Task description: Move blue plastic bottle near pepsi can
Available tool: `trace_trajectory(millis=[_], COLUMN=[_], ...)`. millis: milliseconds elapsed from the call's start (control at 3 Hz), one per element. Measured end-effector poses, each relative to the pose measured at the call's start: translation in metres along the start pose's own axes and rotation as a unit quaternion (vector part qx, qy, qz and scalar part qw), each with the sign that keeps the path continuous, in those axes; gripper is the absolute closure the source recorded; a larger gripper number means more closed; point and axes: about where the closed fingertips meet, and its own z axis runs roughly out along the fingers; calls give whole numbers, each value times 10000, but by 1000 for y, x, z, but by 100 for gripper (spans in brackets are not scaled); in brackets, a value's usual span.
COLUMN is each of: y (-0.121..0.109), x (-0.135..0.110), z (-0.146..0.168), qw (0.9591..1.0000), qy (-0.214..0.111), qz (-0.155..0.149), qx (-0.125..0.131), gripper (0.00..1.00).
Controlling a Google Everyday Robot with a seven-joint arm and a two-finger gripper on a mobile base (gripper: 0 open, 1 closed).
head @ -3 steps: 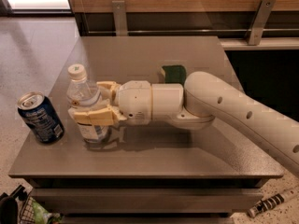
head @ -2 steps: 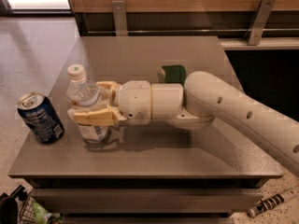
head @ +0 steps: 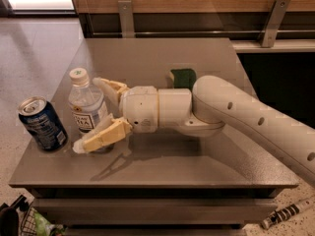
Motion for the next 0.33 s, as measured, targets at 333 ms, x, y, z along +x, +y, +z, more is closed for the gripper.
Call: trace_trajectory(millis=[333], y=[0], x=[0], z=[0], qw=[10000], qy=[0], qz=[0], qx=[-1], gripper=[0])
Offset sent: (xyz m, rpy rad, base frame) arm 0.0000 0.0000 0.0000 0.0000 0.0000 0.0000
